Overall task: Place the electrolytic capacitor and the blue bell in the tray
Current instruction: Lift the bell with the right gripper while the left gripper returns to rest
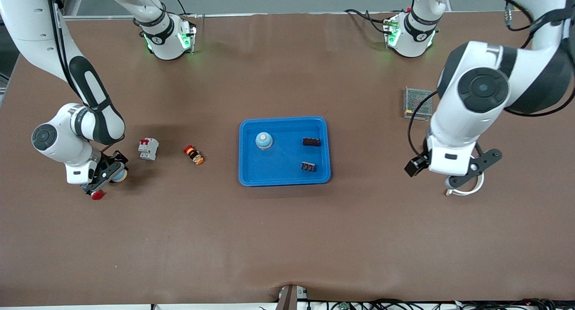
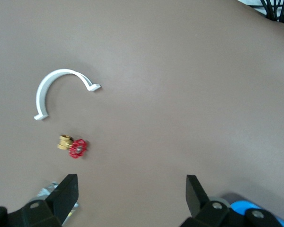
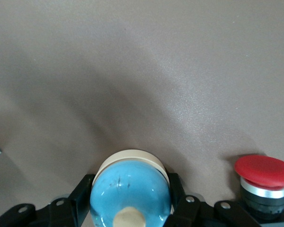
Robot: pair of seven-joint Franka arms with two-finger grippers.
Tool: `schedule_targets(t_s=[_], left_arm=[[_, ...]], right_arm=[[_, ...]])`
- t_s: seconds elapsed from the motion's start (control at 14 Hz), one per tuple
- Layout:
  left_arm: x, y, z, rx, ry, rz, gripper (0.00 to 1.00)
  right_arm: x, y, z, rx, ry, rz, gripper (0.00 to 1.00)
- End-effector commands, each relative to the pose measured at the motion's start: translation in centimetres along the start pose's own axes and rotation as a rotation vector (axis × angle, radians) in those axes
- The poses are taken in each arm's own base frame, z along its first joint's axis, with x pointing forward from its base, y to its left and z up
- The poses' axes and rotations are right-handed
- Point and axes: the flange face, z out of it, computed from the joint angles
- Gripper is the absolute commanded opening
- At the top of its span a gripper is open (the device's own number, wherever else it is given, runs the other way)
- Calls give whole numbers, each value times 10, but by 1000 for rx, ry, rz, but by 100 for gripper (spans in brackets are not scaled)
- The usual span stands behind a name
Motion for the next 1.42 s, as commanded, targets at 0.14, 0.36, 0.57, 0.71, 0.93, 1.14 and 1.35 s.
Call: schedule_targets(t_s=[0.14, 0.36, 0.57, 0.71, 0.93, 1.14, 1.35], left_arm=[[7, -42, -37, 4, 4, 147, 100], [12, -65, -57, 4, 20, 238, 100], [18, -98, -77, -41, -10, 298, 100], [21, -123, -89, -64, -24, 340, 100], [19, -156, -109, -99, -23, 381, 100], [11, -176, -119, -115, -31, 427, 100], [8, -179, -122, -107, -48, 426, 100]], right_arm=[[-2, 0, 4, 11, 20, 1, 49], [9, -3, -4, 15, 37, 11, 49], [26, 9, -24, 49, 34, 17, 48], [39, 16, -43, 112, 9, 45, 48], [64, 11, -77, 132, 4, 116, 48], [101, -14, -109, 140, -3, 231, 48], [142, -40, -134, 156, -24, 348, 48]])
